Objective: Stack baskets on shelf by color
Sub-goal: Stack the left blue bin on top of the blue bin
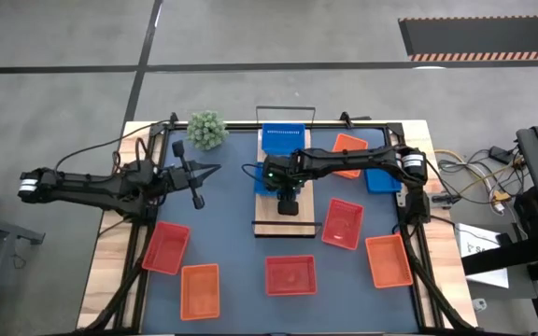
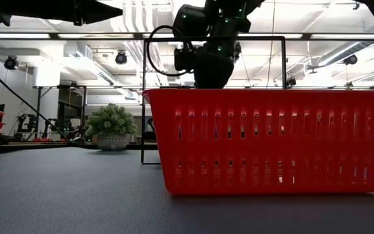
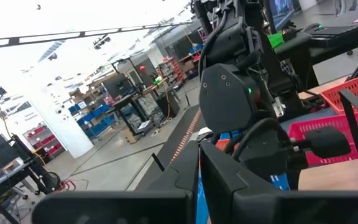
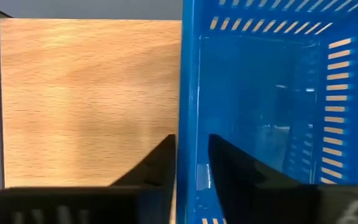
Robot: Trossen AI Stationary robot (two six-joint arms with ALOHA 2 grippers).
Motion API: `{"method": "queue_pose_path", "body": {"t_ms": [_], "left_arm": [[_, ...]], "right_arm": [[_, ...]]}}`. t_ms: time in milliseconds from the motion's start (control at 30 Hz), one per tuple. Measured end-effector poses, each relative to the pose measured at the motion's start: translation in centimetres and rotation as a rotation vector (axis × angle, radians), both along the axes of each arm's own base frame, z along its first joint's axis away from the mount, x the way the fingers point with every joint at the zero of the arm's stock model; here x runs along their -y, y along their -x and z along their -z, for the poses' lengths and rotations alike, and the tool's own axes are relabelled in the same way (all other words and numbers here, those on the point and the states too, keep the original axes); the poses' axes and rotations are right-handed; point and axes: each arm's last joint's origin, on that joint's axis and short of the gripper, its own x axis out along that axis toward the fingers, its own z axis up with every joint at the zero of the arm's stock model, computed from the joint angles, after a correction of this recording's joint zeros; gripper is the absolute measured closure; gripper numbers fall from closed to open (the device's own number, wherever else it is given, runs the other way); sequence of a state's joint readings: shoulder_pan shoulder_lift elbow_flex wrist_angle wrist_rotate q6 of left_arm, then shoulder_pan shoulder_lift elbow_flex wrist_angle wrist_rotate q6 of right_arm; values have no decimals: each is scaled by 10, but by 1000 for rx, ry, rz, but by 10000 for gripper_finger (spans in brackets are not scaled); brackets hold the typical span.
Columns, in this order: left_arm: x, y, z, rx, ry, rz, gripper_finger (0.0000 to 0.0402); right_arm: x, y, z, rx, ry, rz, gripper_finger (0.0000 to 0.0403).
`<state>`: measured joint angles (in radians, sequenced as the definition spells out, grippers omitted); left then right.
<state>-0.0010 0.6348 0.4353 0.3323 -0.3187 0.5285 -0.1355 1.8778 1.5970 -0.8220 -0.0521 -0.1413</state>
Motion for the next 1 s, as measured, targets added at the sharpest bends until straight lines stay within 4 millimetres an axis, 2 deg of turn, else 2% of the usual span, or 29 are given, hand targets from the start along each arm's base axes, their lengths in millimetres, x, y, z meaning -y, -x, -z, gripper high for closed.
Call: {"method": "queue_pose_path", "body": {"t_ms": [100, 167, 367, 600, 700, 800, 900, 1000], "left_arm": [[0, 1, 0, 3, 0, 0, 401], [0, 1, 0, 2, 1, 0, 401], [0, 0, 1, -1, 1, 0, 401], [0, 1, 0, 1, 1, 0, 402], [0, 0, 0, 0, 0, 0, 402], [0, 0, 1, -1, 0, 0, 402], [0, 0, 1, -2, 0, 0, 402], [0, 1, 1, -1, -1, 0, 402]], "right_arm": [[-5, 0, 0, -2, 2, -16, 371], [-11, 0, -2, 3, 9, -39, 387], [-21, 0, -23, 17, 11, -64, 393], [-15, 0, -71, 30, 162, -43, 394], [-6, 1, -93, 59, 208, -44, 394], [13, 3, -109, 91, 238, -29, 394], [37, 8, -114, 97, 250, 8, 394], [61, 14, -109, 92, 217, 40, 394]]}}
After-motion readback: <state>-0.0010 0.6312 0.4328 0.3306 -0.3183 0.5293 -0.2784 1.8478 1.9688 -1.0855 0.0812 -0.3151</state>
